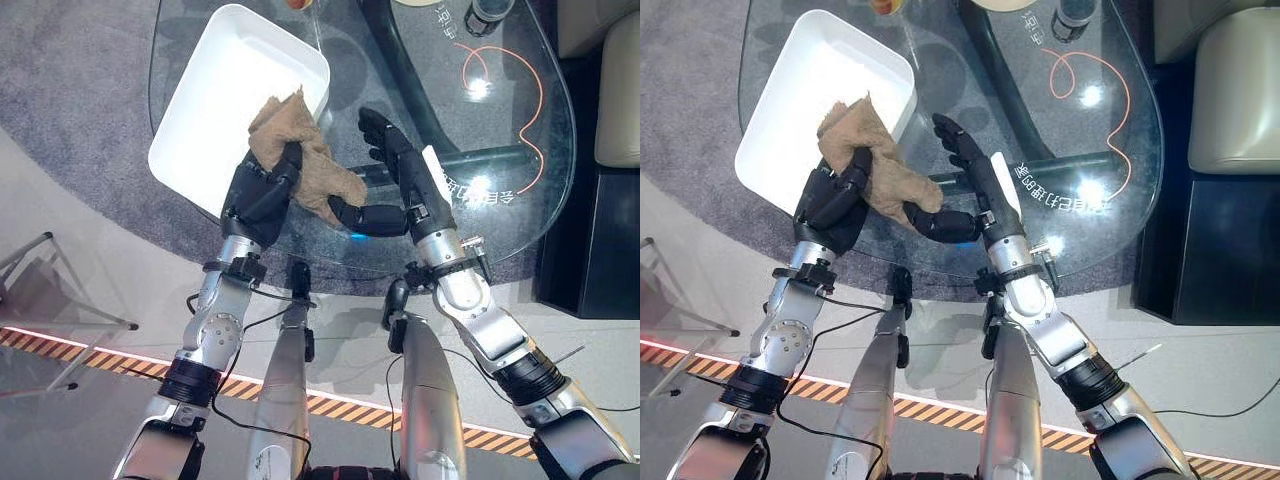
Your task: Wipe the table with a cloth and put it in the basket.
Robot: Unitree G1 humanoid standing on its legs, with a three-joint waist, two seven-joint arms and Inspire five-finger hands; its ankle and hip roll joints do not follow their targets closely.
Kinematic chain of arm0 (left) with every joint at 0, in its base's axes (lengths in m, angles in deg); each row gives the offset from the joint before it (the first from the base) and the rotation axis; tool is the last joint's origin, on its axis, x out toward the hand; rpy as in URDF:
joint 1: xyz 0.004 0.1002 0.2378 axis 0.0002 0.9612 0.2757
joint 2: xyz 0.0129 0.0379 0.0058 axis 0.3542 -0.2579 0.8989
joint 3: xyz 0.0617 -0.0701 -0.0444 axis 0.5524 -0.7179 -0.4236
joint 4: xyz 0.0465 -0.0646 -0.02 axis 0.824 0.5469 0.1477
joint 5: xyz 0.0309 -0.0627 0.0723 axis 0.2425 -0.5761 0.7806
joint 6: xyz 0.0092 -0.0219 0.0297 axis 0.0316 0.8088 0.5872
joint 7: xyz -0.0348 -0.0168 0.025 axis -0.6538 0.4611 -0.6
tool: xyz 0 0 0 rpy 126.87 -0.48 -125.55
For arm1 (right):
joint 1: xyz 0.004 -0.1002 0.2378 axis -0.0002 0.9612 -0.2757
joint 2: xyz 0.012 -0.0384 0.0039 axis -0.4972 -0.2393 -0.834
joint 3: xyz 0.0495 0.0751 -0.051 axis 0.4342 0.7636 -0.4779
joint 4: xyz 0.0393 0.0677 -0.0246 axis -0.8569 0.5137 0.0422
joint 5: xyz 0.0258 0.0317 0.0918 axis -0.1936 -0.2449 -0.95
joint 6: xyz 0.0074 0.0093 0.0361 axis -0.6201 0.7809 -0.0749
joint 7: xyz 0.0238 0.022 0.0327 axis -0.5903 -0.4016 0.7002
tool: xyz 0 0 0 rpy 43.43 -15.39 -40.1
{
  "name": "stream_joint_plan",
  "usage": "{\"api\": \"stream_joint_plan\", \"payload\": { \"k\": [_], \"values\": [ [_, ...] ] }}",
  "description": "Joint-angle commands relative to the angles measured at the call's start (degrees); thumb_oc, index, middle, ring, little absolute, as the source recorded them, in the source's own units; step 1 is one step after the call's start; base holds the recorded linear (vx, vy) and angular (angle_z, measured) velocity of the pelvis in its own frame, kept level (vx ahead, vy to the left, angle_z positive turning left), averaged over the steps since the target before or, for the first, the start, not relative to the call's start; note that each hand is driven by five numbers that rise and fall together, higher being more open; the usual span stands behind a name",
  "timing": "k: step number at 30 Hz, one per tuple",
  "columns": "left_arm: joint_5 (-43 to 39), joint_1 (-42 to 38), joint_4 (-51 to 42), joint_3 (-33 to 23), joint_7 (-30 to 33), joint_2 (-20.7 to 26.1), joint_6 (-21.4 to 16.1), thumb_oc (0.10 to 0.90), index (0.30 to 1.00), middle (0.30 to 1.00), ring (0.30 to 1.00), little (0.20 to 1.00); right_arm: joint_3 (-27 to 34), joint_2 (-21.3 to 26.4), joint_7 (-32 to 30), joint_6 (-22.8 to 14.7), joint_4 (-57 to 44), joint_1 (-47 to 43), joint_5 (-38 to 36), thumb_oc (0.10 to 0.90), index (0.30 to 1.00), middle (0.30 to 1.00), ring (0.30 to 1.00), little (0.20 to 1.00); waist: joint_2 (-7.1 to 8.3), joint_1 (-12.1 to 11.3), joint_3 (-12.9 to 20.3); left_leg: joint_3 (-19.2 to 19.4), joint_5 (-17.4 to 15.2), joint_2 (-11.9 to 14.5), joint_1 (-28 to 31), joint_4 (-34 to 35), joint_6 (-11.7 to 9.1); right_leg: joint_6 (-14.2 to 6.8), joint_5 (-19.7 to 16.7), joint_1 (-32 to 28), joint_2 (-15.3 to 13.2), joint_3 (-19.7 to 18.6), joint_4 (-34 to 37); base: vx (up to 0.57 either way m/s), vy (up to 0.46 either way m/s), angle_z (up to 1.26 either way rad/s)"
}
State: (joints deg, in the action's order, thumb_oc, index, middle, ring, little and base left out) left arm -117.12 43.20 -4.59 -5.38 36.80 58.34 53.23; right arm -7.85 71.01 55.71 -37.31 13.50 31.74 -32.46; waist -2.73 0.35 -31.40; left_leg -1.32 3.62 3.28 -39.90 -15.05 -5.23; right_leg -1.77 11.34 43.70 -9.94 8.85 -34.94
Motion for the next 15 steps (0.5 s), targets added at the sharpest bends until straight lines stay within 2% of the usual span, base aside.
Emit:
{"api": "stream_joint_plan", "payload": {
  "k": [1,6,15],
  "values": [
    [0.94,-1.79,-8.24,-6.86,-3.07,2.01,-8.74,0.1,0.3,0.3,0.3,0.2,14.3,3.51,-12.28,-4.33,6.24,-1.47,-1.58,0.8,0.9,0.9,0.9,0.9,1.34,-0.45,1.6,4.36,-5.75,-3.64,2.37,-5.6,3.27,-2.48,-8.1,-4.19,3.59,0.47,9.86,0.01,-0.007,-0.04],
    [1.94,-3.52,-6.02,-8.26,-2.06,3.26,-9.7,0.1,0.3,0.3,0.3,0.2,16.57,5.23,-14.87,-4.55,13.77,-1.91,-3.86,0.8,0.9,0.9,0.9,0.9,1.19,-0.44,1.6,4.35,-6.0,-3.43,2.43,-6.01,3.16,-2.59,-7.98,-4.1,3.63,0.28,9.26,0.0,-0.002,-0.01],
    [2.53,-5.88,-4.52,-9.3,0.63,4.67,-10.75,0.1,0.3,0.3,0.3,0.2,18.05,6.83,-15.98,-5.71,20.27,-2.67,-6.29,0.8,0.9,0.9,0.9,0.9,1.04,-0.29,1.6,4.27,-6.05,-3.3,2.61,-5.78,3.05,-2.71,-7.94,-4.3,3.81,-0.04,9.47,0.0,-0.001,-0.04]
  ]
}}
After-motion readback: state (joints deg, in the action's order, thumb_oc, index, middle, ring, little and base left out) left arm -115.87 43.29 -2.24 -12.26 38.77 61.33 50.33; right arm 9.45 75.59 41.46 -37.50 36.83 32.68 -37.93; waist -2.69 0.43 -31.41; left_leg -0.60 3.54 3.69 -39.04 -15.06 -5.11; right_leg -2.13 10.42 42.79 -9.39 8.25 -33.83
